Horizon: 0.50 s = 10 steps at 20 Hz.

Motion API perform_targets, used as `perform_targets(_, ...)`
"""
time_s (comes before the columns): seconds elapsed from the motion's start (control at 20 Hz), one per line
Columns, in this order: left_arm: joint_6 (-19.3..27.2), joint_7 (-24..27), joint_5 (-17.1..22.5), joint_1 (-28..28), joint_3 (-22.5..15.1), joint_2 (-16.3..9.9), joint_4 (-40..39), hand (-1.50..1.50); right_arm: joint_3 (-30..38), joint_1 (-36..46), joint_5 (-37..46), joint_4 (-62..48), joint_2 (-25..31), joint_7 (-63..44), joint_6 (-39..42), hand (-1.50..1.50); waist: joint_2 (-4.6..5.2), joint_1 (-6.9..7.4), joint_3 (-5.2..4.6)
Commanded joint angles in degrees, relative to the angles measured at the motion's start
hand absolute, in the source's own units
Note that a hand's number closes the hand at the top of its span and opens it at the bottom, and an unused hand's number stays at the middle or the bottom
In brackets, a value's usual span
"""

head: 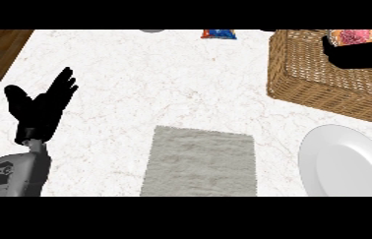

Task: Pick the cupcake from the placemat and place it in the basket

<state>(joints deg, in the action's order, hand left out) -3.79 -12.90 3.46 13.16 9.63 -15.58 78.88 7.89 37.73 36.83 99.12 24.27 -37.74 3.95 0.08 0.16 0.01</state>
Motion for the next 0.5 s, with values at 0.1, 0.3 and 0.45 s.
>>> perform_targets(0.1,-1.04,-1.64,0.84,-1.53,0.91,-0.97,2.49,0.00,6.76,-0.71,-2.61,-14.11,4.03,14.64,-3.68,1.50,0.03,0.48,0.02)
perform_targets(0.3,0.01,0.94,-0.97,-1.37,-0.19,0.91,0.24,0.00,8.93,-3.51,-4.95,-18.52,2.02,20.80,-7.45,1.50,0.08,0.09,0.01)
perform_targets(0.45,-0.56,1.66,-0.98,0.14,0.67,0.31,-2.19,0.00,7.66,-4.77,-3.43,-19.48,0.32,22.54,-10.24,1.50,-0.01,-0.10,-0.01)
